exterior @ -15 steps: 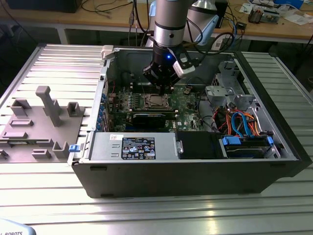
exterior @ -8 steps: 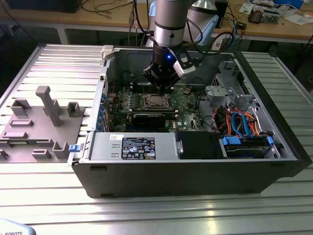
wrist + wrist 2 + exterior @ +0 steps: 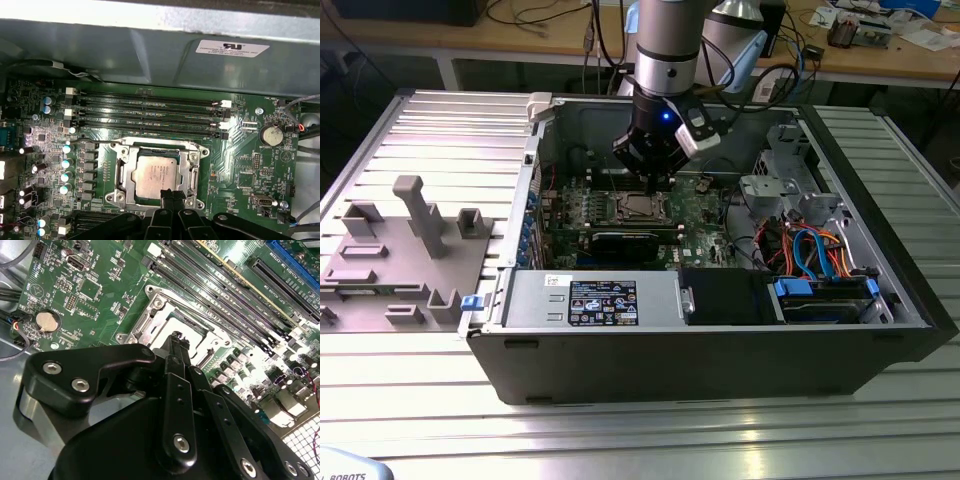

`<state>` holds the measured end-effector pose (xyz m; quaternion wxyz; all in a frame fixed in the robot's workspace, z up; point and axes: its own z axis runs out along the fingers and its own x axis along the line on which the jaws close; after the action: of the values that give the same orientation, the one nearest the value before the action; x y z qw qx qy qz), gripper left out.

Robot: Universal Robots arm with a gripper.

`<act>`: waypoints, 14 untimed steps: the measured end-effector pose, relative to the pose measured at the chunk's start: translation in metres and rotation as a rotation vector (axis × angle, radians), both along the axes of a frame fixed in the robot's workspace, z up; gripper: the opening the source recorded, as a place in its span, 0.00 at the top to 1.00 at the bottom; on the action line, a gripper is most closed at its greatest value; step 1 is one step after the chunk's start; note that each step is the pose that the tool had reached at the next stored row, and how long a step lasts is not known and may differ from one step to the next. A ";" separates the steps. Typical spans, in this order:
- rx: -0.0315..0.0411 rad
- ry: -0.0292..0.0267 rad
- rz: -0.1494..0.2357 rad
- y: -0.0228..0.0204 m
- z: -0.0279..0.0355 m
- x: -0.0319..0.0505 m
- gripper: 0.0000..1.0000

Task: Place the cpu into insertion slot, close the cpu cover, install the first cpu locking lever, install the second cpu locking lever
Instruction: 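Install the first cpu locking lever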

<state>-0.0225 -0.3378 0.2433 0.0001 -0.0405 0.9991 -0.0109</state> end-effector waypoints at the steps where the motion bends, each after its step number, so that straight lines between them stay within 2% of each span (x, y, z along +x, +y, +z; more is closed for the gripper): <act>1: 0.0000 0.0000 0.002 0.0000 0.0000 0.0000 0.89; 14: 0.0000 0.0000 0.031 0.0000 0.0000 0.0000 0.89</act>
<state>-0.0226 -0.3378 0.2433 0.0002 -0.0559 0.9984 -0.0109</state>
